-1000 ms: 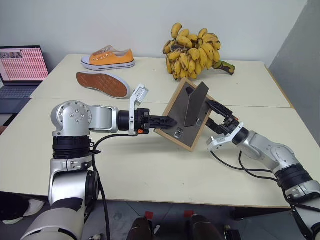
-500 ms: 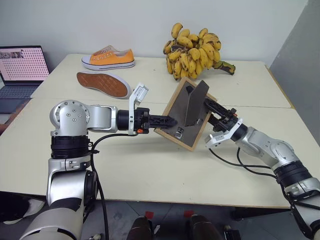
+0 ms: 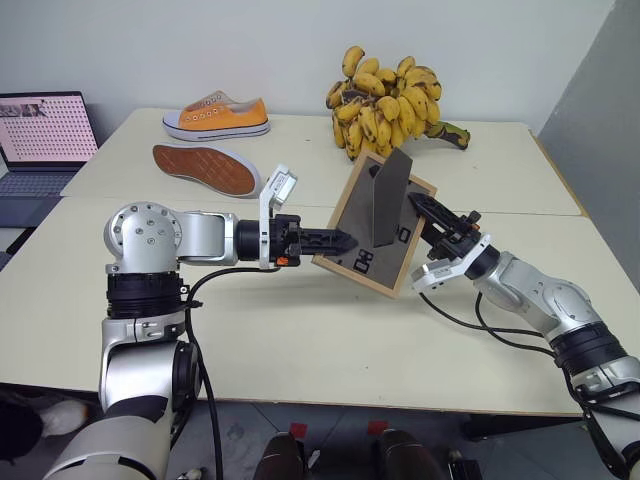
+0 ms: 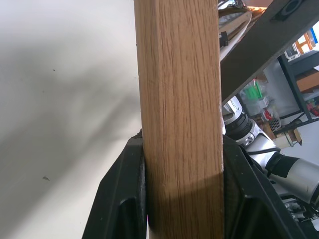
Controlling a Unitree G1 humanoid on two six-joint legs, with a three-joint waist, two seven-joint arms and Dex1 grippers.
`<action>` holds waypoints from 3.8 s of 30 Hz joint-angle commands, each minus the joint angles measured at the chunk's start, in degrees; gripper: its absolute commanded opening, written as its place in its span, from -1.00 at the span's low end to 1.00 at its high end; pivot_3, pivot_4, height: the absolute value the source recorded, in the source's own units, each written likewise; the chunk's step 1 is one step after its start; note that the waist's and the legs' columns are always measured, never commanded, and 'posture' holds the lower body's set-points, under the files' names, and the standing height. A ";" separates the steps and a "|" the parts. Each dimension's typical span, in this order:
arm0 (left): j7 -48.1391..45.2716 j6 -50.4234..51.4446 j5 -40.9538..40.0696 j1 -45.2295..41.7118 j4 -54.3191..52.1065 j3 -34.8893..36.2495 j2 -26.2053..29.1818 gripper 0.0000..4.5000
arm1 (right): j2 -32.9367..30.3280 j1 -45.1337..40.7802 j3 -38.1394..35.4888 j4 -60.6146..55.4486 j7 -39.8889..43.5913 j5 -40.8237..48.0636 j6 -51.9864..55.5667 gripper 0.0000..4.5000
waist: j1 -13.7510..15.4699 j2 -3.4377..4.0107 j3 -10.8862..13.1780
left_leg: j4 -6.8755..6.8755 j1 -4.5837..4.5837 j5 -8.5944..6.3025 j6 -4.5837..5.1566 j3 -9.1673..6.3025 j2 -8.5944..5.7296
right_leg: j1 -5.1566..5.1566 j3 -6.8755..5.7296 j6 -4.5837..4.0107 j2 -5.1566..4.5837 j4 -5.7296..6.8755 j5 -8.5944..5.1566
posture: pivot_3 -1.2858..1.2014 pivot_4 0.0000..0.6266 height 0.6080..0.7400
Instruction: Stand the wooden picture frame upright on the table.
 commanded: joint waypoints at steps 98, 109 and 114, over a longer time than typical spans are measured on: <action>-7.07 -29.54 -0.10 36.15 -33.01 22.08 28.44 0.98 | 28.38 3.62 -11.54 -2.38 69.05 79.57 51.63 -0.27 | -1.50 -0.14 0.01 | -0.25 0.81 -0.11 0.20 -0.02 0.20 | 0.49 -0.04 -0.31 0.17 0.31 -0.26 | 0.03 -0.52 1.00; -8.01 -29.69 -0.26 38.00 -33.79 22.37 29.17 0.98 | 29.24 6.79 -13.37 0.96 68.36 78.53 52.46 -0.27 | -1.43 -0.14 0.01 | -0.27 0.81 -0.11 0.20 -0.01 0.20 | 0.49 -0.03 -0.25 0.17 0.30 -0.31 | 0.03 -0.52 1.00; -7.15 -29.65 -0.59 38.01 -34.87 21.83 28.88 0.98 | 29.62 8.26 -13.49 0.63 68.54 77.82 52.57 -0.27 | -1.39 -0.15 0.00 | -0.27 0.81 -0.11 0.20 -0.02 0.20 | 0.51 -0.03 -0.23 0.17 0.29 -0.33 | 0.03 -0.52 1.00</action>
